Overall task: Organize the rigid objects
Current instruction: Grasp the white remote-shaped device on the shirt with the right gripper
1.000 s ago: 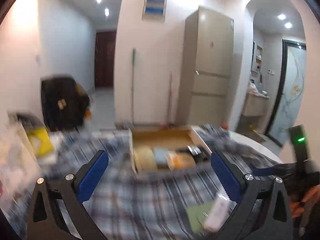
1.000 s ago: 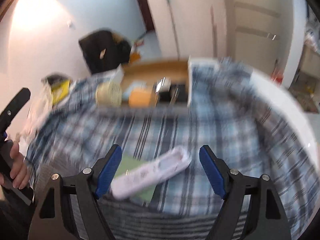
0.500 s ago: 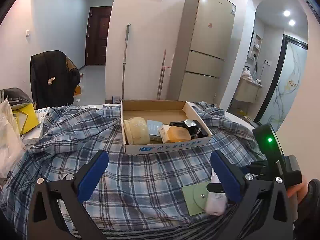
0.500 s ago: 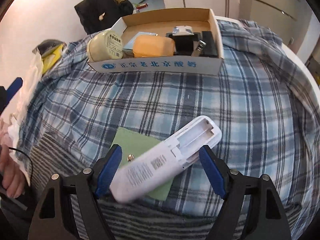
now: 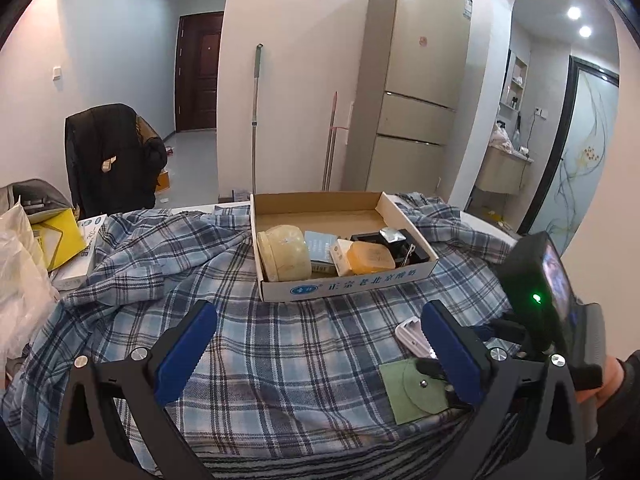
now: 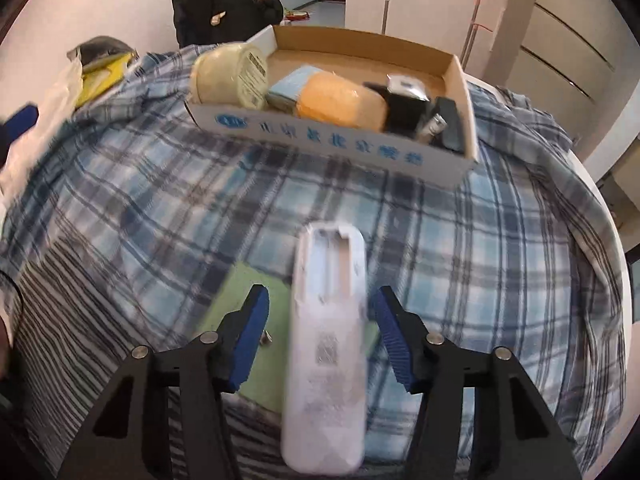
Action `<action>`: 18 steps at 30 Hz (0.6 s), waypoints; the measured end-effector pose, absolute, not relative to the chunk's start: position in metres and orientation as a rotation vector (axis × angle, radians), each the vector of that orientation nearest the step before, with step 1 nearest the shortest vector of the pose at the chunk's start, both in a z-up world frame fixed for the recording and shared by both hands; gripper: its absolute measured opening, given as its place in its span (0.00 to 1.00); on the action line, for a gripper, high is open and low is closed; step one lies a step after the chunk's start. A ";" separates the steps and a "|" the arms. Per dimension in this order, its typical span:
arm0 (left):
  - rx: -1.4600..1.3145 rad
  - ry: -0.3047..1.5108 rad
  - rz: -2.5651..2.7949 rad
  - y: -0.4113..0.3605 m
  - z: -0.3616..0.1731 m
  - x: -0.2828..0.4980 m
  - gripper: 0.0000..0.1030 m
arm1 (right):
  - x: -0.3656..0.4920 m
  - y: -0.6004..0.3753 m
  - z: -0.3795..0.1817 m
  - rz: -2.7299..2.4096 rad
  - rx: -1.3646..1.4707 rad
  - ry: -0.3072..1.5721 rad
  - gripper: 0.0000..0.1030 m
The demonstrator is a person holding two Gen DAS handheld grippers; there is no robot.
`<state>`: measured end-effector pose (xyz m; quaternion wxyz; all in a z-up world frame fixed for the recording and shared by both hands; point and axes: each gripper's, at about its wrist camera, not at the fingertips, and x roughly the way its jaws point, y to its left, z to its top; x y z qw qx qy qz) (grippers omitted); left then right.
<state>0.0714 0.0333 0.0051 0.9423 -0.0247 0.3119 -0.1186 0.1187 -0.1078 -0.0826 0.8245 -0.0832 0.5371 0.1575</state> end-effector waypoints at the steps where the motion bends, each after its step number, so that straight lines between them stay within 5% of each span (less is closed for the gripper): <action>1: -0.048 0.645 -0.243 0.032 0.003 0.072 1.00 | 0.117 -0.111 -0.085 0.342 -0.173 1.157 0.47; 5: -0.036 0.673 -0.253 0.023 -0.003 0.075 1.00 | 0.106 -0.120 -0.085 0.362 -0.174 1.142 0.38; 14: 0.081 0.757 -0.302 0.000 -0.018 0.075 0.99 | 0.088 -0.154 -0.070 0.337 -0.156 1.091 0.38; 18: 0.167 0.798 -0.363 -0.018 -0.030 0.075 0.85 | 0.089 -0.172 -0.073 0.274 -0.174 1.105 0.38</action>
